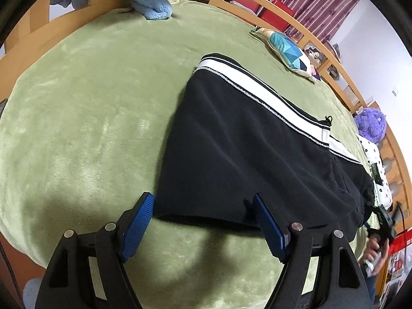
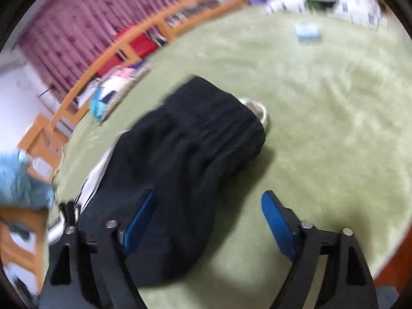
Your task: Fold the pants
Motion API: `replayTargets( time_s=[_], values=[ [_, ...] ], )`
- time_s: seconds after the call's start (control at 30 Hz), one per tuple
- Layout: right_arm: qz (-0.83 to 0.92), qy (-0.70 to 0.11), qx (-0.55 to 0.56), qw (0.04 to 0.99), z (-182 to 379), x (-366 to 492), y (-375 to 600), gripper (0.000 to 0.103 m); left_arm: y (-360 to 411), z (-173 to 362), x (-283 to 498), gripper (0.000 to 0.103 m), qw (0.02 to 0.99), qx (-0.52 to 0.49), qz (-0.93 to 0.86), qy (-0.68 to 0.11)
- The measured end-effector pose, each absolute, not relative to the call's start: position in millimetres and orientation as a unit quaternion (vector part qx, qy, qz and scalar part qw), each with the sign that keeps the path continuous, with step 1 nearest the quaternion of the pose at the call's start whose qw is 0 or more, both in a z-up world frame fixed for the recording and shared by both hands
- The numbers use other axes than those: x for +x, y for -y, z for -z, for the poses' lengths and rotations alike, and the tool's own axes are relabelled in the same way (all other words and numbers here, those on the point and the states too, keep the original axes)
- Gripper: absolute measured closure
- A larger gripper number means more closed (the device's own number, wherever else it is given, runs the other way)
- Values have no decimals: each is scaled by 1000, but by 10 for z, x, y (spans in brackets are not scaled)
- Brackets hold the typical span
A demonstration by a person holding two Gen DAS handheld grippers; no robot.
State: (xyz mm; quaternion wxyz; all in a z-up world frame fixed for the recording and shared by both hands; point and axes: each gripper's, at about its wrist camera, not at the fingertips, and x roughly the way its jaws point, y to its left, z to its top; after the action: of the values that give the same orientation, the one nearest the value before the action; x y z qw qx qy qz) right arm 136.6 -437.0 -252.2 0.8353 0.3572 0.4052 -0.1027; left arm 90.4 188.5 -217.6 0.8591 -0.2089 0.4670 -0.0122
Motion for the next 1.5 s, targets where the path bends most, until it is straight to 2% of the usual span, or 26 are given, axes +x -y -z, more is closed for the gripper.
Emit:
replayTargets(
  time_s=[0.03, 0.07, 0.1, 0.13, 0.2, 0.27, 0.3, 0.33, 0.4, 0.47, 0.57, 0.77, 0.8, 0.87, 0.93, 1.07, 1.27, 1.37, 1.5],
  values=[
    [97, -397, 371, 834, 2548, 1412, 4406, 17, -1865, 2169, 922, 26, 861, -206, 5, -466],
    [94, -383, 372, 840, 2511, 1483, 4433, 22, -1850, 2163, 947, 26, 861, -205, 3, -465],
    [87, -391, 363, 841, 2451, 1600, 4434, 42, -1844, 2160, 966, 26, 862, -205, 0, -464],
    [79, -395, 344, 848, 2322, 1686, 4430, 56, -1848, 2158, 984, 26, 862, -207, -1, -462],
    [13, -329, 366, 871, 1992, 1586, 4515, 59, -1859, 2156, 1002, 26, 861, -211, -2, -462],
    [-35, -274, 360, 891, 1739, 1423, 4516, 59, -1852, 2147, 1016, 26, 861, -211, 0, -462],
    [-5, -289, 302, 909, 1689, 1418, 4404, 56, -1833, 2139, 1030, 26, 862, -207, 1, -462],
    [27, -319, 256, 912, 1749, 1472, 4325, 46, -1816, 2139, 1049, 26, 863, -201, -2, -463],
    [73, -392, 216, 891, 2031, 1595, 4297, 38, -1822, 2146, 1048, 26, 865, -195, 0, -462],
    [82, -454, 251, 851, 2341, 1582, 4430, 38, -1842, 2161, 1068, 26, 865, -199, 3, -460],
    [67, -443, 294, 844, 2382, 1354, 4576, 37, -1903, 2216, 1056, 26, 860, -218, 9, -460],
    [96, -438, 243, 860, 2188, 980, 4345, 37, -1878, 2336, 1085, 27, 862, -234, 10, -449],
    [100, -438, 227, 864, 2140, 933, 4277, 37, -1861, 2333, 1094, 29, 864, -233, 3, -446],
    [102, -434, 206, 871, 2057, 951, 4072, 37, -1866, 2261, 1083, 64, 869, -236, -15, -434],
    [96, -431, 189, 877, 1993, 887, 3950, 37, -1854, 2088, 1098, 79, 880, -231, -3, -415],
    [76, -419, 171, 888, 1858, 857, 3769, 37, -1440, 1484, 1127, 81, 920, -119, -11, -374],
    [57, -396, 144, 905, 1638, 865, 3649, 37, -163, 809, 1085, 82, 950, 59, 7, -307],
    [48, -394, 154, 905, 1564, 854, 3710, 37, 490, 749, 1037, 83, 947, 100, 60, -300],
    [45, -393, 178, 901, 1568, 733, 3876, 37, 1233, 959, 1031, 84, 926, 121, 138, -330]
  ],
)
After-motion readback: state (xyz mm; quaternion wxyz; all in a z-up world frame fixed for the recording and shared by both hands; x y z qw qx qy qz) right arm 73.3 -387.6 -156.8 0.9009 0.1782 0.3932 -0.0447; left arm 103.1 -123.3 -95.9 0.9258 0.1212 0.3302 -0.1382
